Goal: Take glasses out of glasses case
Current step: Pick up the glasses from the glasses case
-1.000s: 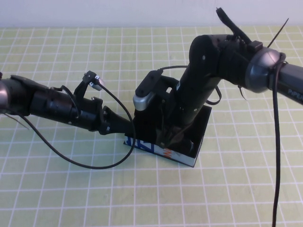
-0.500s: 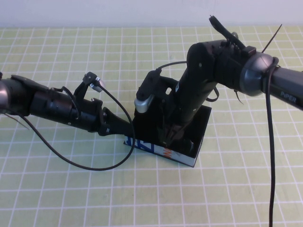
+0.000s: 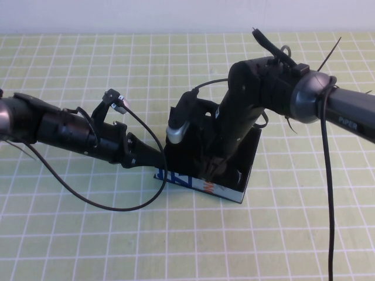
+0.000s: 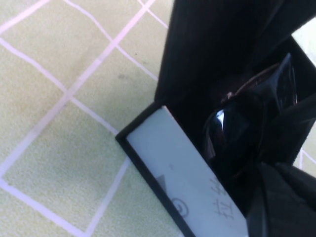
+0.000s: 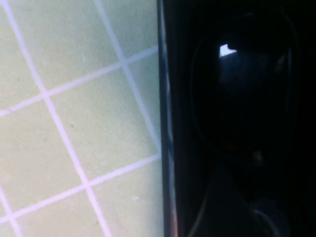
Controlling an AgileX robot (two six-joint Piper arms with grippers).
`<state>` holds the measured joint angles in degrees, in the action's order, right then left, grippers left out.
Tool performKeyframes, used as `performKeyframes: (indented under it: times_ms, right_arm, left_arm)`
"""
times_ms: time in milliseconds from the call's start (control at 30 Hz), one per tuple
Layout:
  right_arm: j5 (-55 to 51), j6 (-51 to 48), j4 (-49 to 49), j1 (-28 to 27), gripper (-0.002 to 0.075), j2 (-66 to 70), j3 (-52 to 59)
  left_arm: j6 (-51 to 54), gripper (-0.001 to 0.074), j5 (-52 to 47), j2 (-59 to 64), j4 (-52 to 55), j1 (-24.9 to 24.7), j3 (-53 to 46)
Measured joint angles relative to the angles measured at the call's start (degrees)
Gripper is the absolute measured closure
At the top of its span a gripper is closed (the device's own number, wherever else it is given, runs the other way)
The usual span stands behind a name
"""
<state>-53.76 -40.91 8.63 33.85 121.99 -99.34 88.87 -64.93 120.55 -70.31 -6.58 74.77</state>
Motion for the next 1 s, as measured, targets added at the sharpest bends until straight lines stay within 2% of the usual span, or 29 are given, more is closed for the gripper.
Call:
performKeyframes:
  times_ms: [367,500,767,1000]
  right_arm:
    - [-0.22,0.00,-1.27,0.09,0.0412,0.60,-0.10]
    - [-0.43,-0.23,-1.66,0.09,0.0475,0.79,-0.10]
    - [-1.46,-0.23,-1.13,0.09,0.0678,0.79,-0.33]
    - [-3.77,1.86,-1.25,0.33,0.0703,0.19,-1.27]
  left_arm:
    - [0.00,0.0739,0.00,0.00,0.00,0.00,0.00]
    - [0.00,0.0739,0.00,0.00,0.00,0.00,0.00]
    - [0.00,0.0739,0.00,0.00,0.00,0.00,0.00]
    - [-1.14,0.0739,-0.25,0.00,0.00,0.00,0.00]
